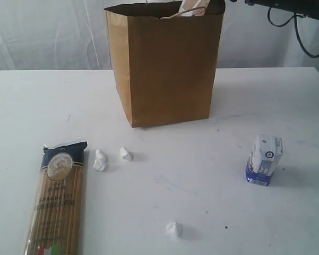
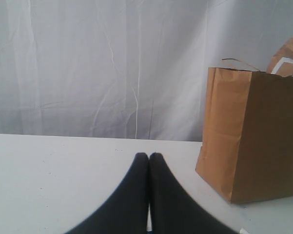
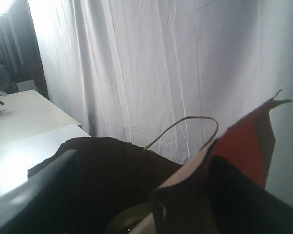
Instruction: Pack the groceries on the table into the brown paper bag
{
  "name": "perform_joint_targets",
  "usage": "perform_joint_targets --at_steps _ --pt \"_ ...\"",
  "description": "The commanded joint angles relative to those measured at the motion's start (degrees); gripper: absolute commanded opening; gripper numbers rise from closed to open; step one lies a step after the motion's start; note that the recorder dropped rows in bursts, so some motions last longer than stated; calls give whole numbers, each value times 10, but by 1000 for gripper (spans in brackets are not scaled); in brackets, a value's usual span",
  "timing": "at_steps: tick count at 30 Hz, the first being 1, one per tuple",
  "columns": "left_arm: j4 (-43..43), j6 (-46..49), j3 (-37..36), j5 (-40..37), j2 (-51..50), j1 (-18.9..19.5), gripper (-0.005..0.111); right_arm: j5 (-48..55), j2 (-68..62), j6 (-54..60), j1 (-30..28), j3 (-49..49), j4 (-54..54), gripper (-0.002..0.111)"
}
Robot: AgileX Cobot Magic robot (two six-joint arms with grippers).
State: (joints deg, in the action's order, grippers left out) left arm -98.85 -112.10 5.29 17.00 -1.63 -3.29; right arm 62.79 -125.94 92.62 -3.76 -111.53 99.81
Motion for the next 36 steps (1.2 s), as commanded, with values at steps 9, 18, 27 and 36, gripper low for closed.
perform_joint_targets --at_steps 9,18,27,36 --pt "-11 -1 4 3 3 -3 0 -39 38 -4 -13 -4 1 68" --pt "-11 -1 4 3 3 -3 0 -36 41 -4 -30 -4 1 68" --pt "-11 -1 4 3 3 -3 0 -2 58 -12 -57 -4 1 68" --pt "-11 -1 4 3 3 -3 0 3 121 -266 -145 -4 -22 52"
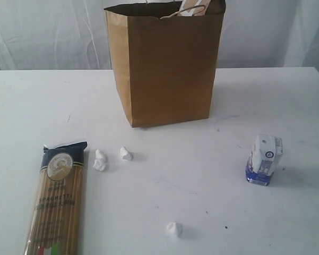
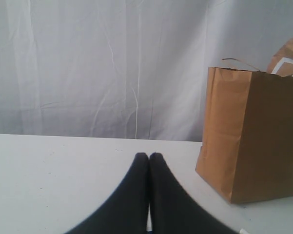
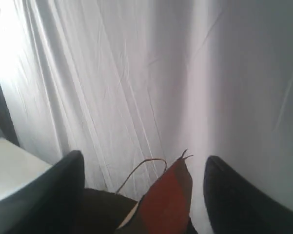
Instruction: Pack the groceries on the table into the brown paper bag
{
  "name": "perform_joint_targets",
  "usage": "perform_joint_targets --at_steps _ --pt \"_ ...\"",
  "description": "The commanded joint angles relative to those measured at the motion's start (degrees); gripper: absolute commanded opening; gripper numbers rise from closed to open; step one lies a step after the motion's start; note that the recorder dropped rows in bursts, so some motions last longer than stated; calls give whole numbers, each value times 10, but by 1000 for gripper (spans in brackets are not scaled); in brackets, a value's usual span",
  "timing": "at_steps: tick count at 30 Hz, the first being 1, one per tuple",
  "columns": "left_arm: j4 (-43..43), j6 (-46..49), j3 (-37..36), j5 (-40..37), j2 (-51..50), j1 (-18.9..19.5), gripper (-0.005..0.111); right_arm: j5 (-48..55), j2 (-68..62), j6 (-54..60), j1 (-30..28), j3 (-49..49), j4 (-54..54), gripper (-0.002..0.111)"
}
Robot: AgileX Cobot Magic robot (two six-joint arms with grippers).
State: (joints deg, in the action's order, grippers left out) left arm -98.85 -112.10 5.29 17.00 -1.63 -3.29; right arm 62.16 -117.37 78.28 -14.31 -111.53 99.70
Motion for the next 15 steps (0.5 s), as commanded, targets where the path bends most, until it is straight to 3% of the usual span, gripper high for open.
perform_joint_targets --at_steps 1,5,11,15 --pt "-11 -1 4 3 3 -3 0 9 46 -149 -51 -4 -52 42" --pt "-11 -1 4 3 3 -3 0 9 93 -215 -87 -4 -191 1" --pt "-11 -1 4 3 3 -3 0 -18 165 -384 -122 -4 -379 0" --pt "-11 -1 4 3 3 -3 0 -80 249 -513 -117 -4 -612 0"
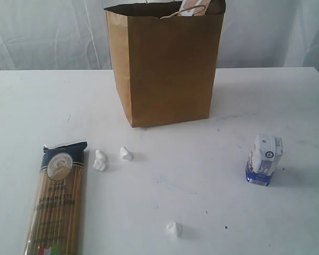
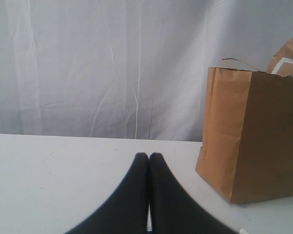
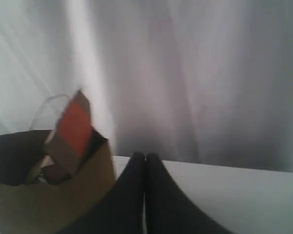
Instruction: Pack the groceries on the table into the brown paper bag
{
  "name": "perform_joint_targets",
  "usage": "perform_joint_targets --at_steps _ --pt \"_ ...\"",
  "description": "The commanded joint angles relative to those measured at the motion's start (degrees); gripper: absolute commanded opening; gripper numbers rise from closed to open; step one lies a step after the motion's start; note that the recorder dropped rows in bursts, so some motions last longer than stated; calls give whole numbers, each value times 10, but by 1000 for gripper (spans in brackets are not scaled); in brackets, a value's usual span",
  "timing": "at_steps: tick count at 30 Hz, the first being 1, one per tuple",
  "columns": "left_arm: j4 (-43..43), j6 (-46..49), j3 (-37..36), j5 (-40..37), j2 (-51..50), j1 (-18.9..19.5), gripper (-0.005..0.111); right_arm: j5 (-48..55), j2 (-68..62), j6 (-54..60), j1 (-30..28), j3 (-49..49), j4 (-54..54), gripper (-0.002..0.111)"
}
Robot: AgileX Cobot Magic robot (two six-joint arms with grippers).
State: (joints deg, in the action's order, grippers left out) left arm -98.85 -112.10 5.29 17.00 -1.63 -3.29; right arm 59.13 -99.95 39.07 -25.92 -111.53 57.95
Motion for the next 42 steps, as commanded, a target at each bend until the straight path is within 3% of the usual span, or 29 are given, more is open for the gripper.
perform_joint_targets --at_steps 1,4,6,13,18,26,32,39,42 --pt "-11 -1 4 3 3 -3 0 -62 98 -150 5 -4 -250 0" --pt "-11 11 4 -3 3 -3 0 -106 164 -242 23 -4 -436 0" --pt "-11 27 4 -13 3 -3 0 -135 207 -287 31 -3 -504 0" --pt "-11 27 4 -6 3 -3 0 -283 338 -311 31 12 -525 0" --pt "-11 25 6 3 3 -3 0 -311 433 -288 31 85 -561 0" --pt "-9 25 26 1 3 -3 0 -342 630 -272 31 341 -561 0" --pt "48 25 30 -39 3 -3 0 -345 786 -272 39 555 -542 0" --pt "74 27 36 -161 3 -3 0 -374 877 -333 61 755 -354 0" --pt "68 27 46 -220 3 -3 0 -342 881 -328 68 802 -336 0"
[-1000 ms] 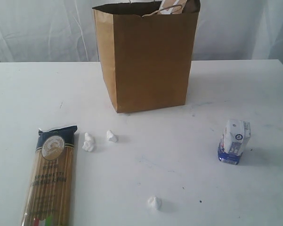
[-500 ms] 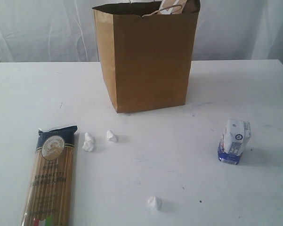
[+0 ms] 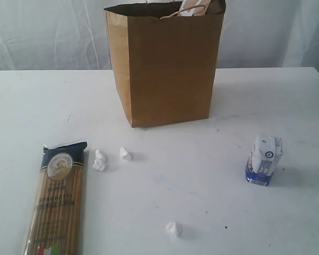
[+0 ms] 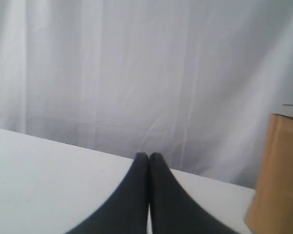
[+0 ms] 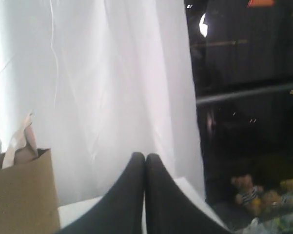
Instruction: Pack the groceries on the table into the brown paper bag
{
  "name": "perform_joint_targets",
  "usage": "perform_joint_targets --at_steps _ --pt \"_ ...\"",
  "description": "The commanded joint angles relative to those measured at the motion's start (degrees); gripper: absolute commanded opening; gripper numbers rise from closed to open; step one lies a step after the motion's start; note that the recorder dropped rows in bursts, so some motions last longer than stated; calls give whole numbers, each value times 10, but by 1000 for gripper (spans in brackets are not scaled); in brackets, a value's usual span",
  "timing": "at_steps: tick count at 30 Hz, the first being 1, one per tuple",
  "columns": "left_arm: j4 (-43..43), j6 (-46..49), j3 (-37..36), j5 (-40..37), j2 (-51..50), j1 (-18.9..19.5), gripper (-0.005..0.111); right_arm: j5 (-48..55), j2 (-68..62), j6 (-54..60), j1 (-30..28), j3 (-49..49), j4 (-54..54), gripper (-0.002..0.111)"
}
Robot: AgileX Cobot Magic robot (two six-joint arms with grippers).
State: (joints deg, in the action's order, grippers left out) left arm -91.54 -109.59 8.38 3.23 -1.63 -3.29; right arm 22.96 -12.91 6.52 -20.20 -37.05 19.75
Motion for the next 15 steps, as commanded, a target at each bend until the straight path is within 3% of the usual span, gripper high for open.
perform_joint_targets --at_steps 1,7,15 --pt "-5 2 18 -98 3 -3 0 28 11 15 12 66 46 0" --pt "-5 6 30 -143 3 -3 0 50 11 217 13 84 16 0" --pt "-3 79 61 -214 -2 -3 0 67 11 156 19 140 -65 0"
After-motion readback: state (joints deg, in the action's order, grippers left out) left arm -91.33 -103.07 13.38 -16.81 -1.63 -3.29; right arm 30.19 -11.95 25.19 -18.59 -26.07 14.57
